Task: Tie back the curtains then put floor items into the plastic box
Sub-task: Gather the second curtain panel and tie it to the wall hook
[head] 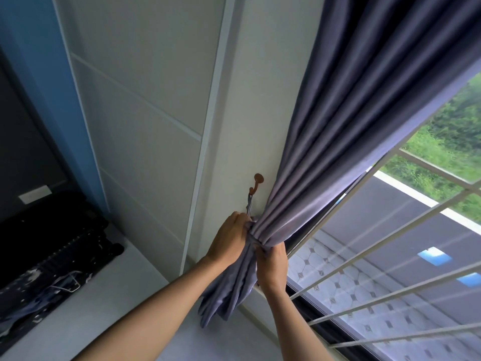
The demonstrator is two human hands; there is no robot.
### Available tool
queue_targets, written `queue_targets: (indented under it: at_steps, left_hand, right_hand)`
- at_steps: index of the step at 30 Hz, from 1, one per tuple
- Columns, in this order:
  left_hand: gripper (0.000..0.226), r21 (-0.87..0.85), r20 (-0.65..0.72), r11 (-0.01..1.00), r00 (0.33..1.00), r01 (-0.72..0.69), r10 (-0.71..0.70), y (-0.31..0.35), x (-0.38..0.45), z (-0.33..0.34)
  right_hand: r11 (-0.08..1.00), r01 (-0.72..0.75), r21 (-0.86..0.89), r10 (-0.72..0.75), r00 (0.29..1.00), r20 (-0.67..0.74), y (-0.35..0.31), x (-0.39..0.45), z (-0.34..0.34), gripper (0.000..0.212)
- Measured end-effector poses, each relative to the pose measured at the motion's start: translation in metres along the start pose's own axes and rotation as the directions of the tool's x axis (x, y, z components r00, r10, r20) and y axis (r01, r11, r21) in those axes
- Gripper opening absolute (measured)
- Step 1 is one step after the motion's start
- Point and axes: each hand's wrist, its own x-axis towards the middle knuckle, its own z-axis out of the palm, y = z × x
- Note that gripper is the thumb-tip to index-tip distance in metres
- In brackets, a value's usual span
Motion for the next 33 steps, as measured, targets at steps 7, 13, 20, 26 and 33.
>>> queue_targets:
  at_steps: [7,13,20,26,33]
  left_hand:
    - [0.024,0.051,0.204,0.977,0.956,0.205,-0.211,0.001,0.003,-0.006]
    - [0.022,0.375,0.096,0.919,0.991,-0.119,0.089,0.006,0.006,-0.020]
    - [0.027,0.250,-0.015,0.929,0.958,-0.275,0.287,-0.006,-0.011,-0.029]
    - [0.005,0.132,0.046,0.983,0.991,-0.127,0.122,-0.014,-0.019,-0.021]
    - [0.026,0.303,0.111,0.946,0.990,-0.114,0.083,-0.013,-0.041,-0.021]
  right_hand:
    - [0.999,-0.027,0.033,0.027,1.000,0.009,0.007,0.006,-0.011,0.026]
    - [0.999,-0.010,0.039,0.010,1.000,0.004,0.008,0.006,-0.011,0.014]
    - [0.998,0.057,0.034,-0.058,0.998,0.029,-0.004,0.003,-0.004,0.016]
    - [0.999,0.032,0.031,-0.033,0.998,0.045,0.000,0.003,-0.003,0.024]
    - [0.999,0.031,0.039,-0.033,0.999,0.044,0.004,0.000,-0.011,0.019]
